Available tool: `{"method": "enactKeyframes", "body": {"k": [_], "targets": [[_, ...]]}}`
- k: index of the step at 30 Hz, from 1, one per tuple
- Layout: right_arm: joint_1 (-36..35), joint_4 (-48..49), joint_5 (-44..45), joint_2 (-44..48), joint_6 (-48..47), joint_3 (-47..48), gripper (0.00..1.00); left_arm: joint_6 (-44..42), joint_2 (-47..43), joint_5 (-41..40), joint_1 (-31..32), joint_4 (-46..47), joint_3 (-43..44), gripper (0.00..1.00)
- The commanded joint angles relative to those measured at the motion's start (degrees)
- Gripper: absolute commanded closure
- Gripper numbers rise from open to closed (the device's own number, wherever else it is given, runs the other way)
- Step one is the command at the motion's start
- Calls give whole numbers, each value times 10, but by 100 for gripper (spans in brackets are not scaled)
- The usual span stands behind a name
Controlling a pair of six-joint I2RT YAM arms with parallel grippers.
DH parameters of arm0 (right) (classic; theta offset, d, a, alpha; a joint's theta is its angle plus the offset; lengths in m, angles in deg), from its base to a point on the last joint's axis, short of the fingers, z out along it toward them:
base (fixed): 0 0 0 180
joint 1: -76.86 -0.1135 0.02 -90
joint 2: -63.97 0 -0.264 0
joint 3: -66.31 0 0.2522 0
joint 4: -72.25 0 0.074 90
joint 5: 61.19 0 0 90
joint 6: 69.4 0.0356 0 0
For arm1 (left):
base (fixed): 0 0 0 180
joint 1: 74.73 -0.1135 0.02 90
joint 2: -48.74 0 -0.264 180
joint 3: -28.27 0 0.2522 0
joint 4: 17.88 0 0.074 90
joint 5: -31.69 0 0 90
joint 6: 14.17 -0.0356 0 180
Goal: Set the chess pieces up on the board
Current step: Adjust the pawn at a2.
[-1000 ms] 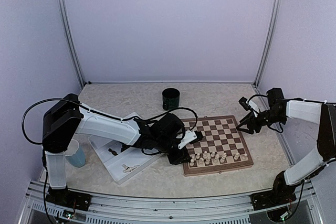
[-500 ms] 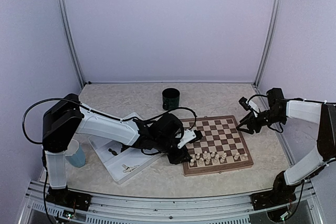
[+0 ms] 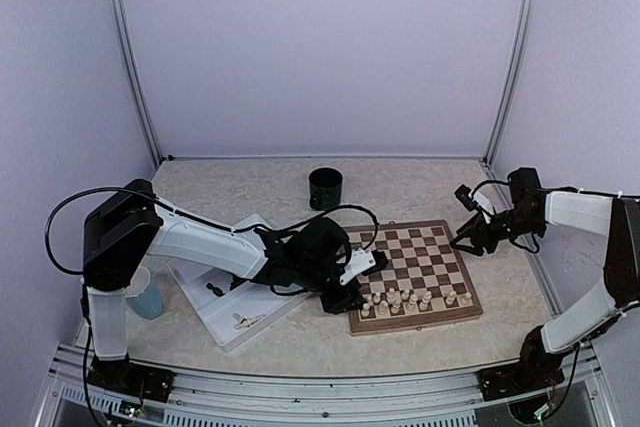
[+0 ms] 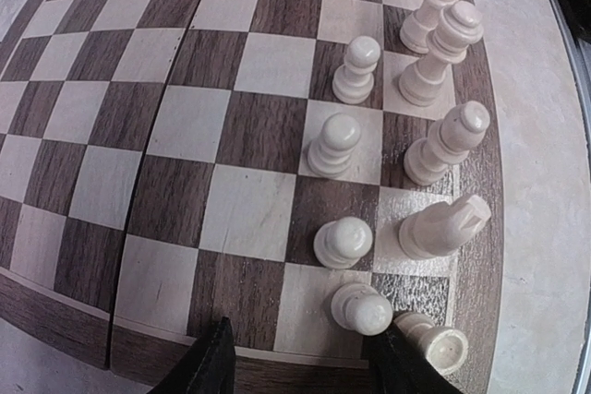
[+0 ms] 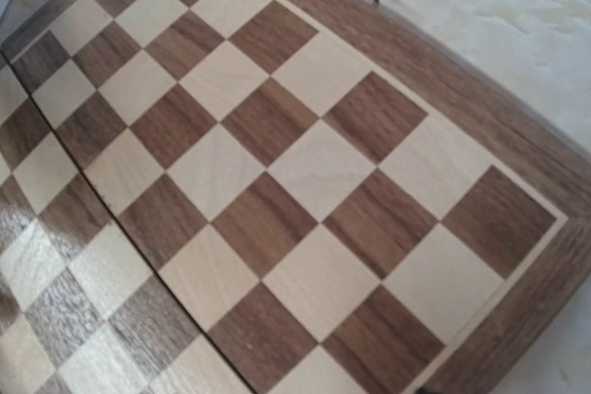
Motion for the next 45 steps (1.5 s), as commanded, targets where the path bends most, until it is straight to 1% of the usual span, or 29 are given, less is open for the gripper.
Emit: {"method": "enactKeyframes", "body": {"k": [1, 7, 12, 17, 26, 34, 45], "targets": [[4, -6, -8, -7, -3, 0, 46, -16, 23, 12, 4, 11, 12, 51], [4, -6, -9, -10, -3, 0, 45, -14, 29, 25, 2, 17, 11, 50], [4, -5, -9, -12, -3, 1, 45, -19, 26, 35, 2, 47, 0, 50], [4, -6, -11, -14, -5, 1, 45, -9, 35, 37, 1, 46, 15, 50], [4, -6, -10, -15, -4, 1, 45, 26, 41, 15, -1, 24, 21, 50], [4, -7, -12, -19, -6, 2, 45, 46, 12, 3, -5, 24, -21, 50], [4, -8, -12, -21, -5, 3, 45, 62, 2, -13, -6, 24, -30, 51]]}}
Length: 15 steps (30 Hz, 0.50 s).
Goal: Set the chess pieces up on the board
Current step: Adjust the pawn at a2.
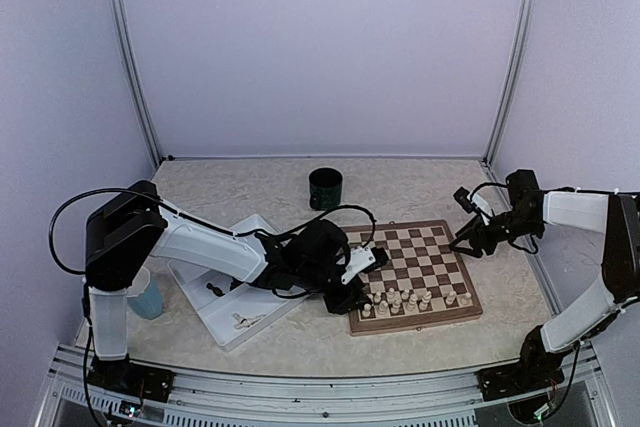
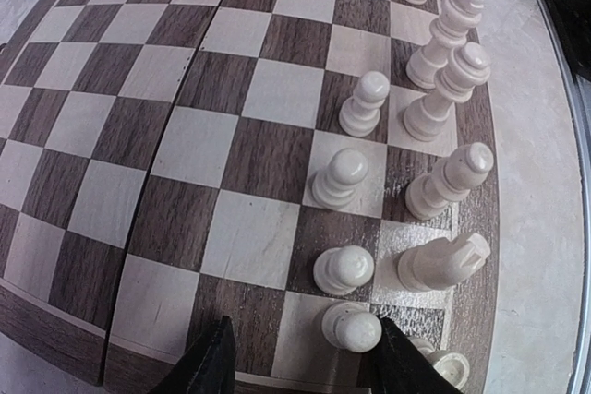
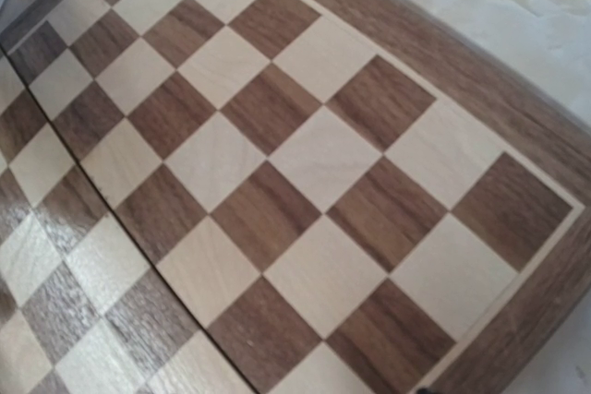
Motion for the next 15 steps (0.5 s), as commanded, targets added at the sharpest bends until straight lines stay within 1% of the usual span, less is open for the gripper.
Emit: {"method": "enactKeyframes", "body": {"k": [1, 5, 6, 15], "targets": [[4, -8, -10, -5, -5, 3, 45, 15, -5, -20, -5, -37, -13, 51], [4, -8, -10, -5, -4, 2, 45, 27, 0, -32, -8, -37, -4, 51], [4, -8, -10, -5, -5, 2, 45, 28, 1, -31, -9, -51, -2, 51], [4, -10, -11, -8, -6, 4, 45, 18, -7, -33, -9, -54, -19, 51]]}}
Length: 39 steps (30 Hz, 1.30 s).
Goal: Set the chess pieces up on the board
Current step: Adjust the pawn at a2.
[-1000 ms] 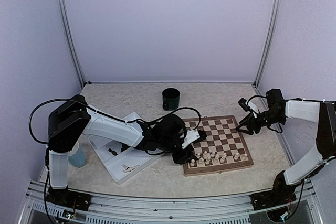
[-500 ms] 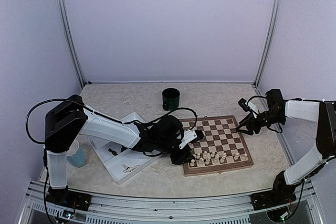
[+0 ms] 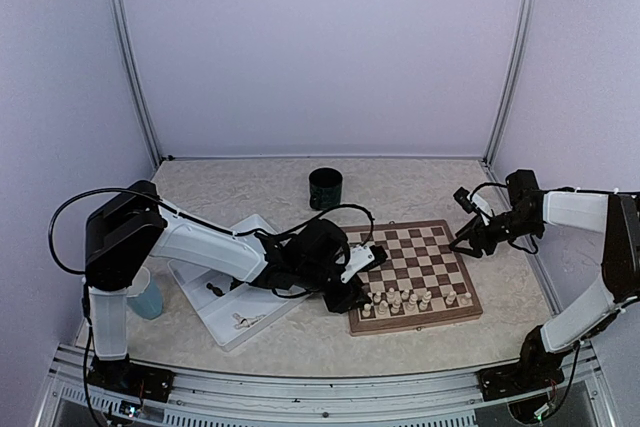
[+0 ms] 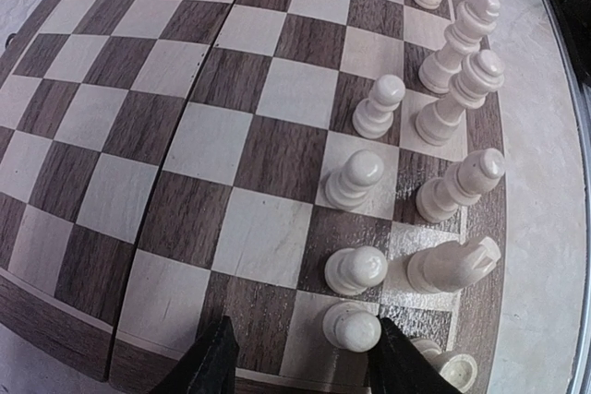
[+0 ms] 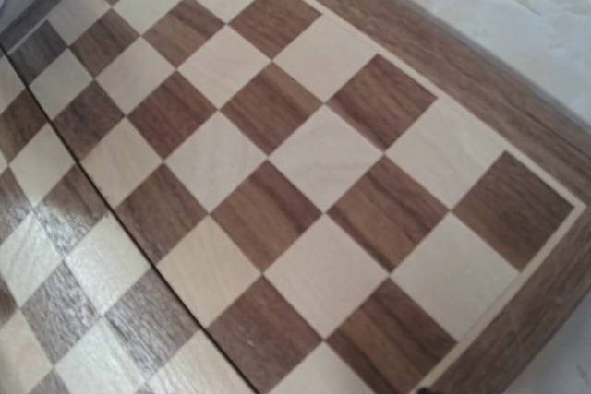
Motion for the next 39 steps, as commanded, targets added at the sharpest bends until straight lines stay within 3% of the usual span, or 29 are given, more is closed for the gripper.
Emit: {"method": "enactKeyframes", "body": {"k": [1, 8, 19, 28, 30, 31, 32, 39], "targets": [[4, -10, -11, -8, -6, 5, 45, 2, -8, -27, -8, -54, -19, 51], [3, -11, -13, -10, -6, 6, 43, -15, -14, -13, -5, -25, -17, 51], [3, -13, -14, -11, -7, 6, 39, -42, 6, 32, -3, -14, -1, 63], [3, -15, -17, -17, -9, 7, 39, -56, 2, 54, -3, 11, -4, 67], [3, -16, -17, -17, -9, 8, 31, -58, 6, 57, -3, 10, 2, 68], [3, -16, -17, -16, -9, 8, 6, -58, 8, 59, -3, 10, 4, 70], [3, -16, -17, -16, -9, 7, 2, -59, 10, 60, -3, 9, 6, 70], [3, -17, -18, -16, -9, 8, 1, -59, 10, 57, -3, 2, 2, 81]]}}
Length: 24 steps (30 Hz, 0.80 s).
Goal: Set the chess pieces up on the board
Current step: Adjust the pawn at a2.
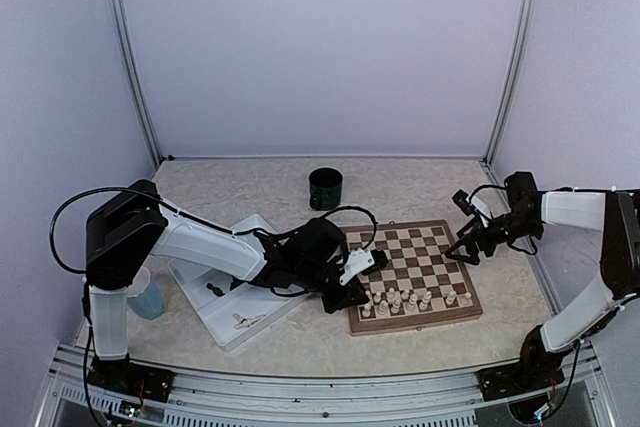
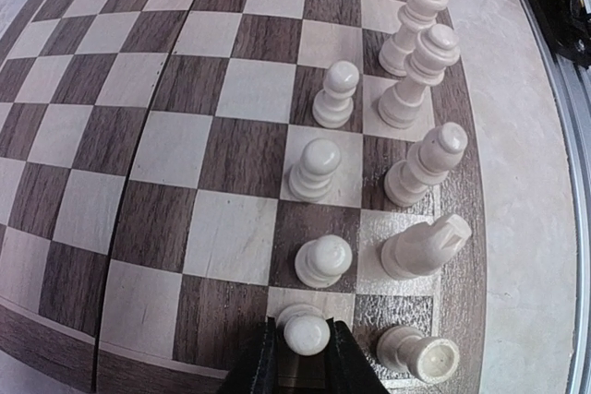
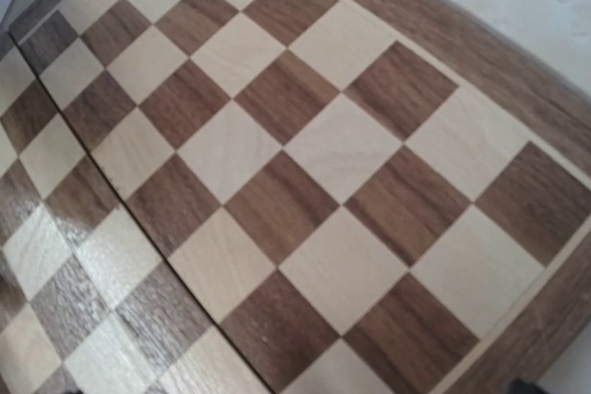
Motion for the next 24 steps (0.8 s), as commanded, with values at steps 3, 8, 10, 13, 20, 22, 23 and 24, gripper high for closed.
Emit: {"method": "enactKeyframes", "body": {"k": [3, 8, 10, 13, 20, 22, 23, 24], "targets": [[3, -9, -11, -4, -3, 7, 1, -6, 5, 5, 2, -3, -3, 83], [3, -10, -11, -5, -3, 8, 1, -5, -11, -1, 3, -3, -18, 83], [3, -9, -11, -6, -4, 8, 1, -5, -12, 0, 3, -4, -20, 84], [3, -10, -12, -5, -4, 8, 1, -9, -13, -5, 5, -11, -21, 84], [3, -11, -12, -6, -4, 9, 1, -18, -15, -7, 7, -17, -20, 84], [3, -11, -12, -6, -4, 9, 1, -18, -15, -8, 8, -17, -21, 83], [3, -11, -12, -5, -3, 9, 1, -18, -15, -10, 8, -17, -21, 79], [3, -11, -13, -4, -3, 10, 1, -18, -16, -12, 8, -16, -22, 75]]}}
